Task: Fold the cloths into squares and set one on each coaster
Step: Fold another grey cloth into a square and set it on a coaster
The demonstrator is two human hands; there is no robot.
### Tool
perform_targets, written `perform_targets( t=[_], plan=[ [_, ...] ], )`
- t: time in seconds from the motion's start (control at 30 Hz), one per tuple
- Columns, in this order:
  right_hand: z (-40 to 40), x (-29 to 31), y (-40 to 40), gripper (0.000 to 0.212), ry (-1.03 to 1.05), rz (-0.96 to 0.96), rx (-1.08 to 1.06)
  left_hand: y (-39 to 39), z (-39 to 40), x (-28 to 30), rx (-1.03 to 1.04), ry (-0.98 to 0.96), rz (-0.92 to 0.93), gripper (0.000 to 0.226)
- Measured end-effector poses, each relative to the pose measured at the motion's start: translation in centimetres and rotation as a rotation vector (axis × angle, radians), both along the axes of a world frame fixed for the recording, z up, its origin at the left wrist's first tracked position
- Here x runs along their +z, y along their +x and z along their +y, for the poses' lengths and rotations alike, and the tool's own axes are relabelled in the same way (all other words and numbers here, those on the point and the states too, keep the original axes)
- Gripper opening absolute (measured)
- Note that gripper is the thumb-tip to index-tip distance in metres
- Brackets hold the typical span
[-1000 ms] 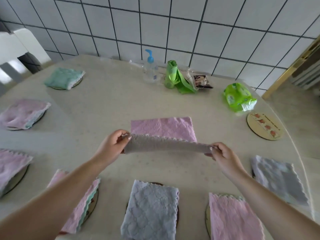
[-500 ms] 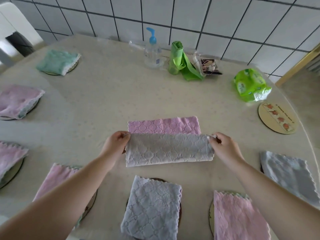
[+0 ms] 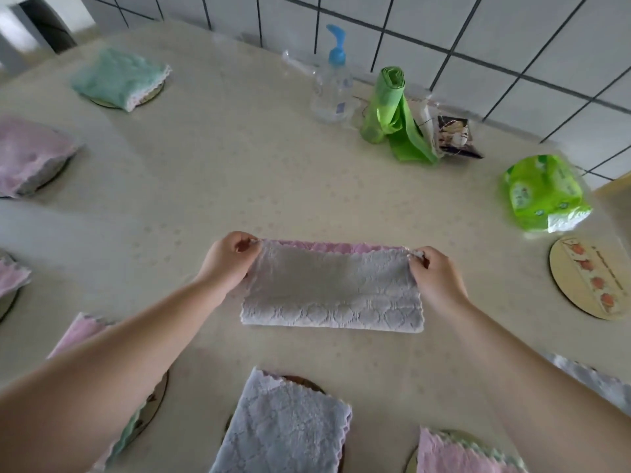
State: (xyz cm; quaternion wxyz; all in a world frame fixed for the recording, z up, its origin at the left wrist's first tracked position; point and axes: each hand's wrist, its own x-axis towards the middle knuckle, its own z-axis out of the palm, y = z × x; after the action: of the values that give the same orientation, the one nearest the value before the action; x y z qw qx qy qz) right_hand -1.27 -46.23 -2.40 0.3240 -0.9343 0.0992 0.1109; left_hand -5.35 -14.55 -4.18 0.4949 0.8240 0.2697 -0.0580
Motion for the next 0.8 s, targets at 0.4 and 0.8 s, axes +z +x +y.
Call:
perform_targets(
  t=[0.4, 0.8],
  plan=[
    [0.1, -0.7, 0.9, 0.014, 0.018, -0.005, -0.045, 0.2, -0.2, 0.4, -0.005, 0.002, 0.027, 0.021],
    [-2.6, -1.8, -5.9, 0.042, 0.168, 0.009, -0.172, -7.7, -1.2, 1.1, -0.126, 0.043, 0.022, 0.044]
  ],
)
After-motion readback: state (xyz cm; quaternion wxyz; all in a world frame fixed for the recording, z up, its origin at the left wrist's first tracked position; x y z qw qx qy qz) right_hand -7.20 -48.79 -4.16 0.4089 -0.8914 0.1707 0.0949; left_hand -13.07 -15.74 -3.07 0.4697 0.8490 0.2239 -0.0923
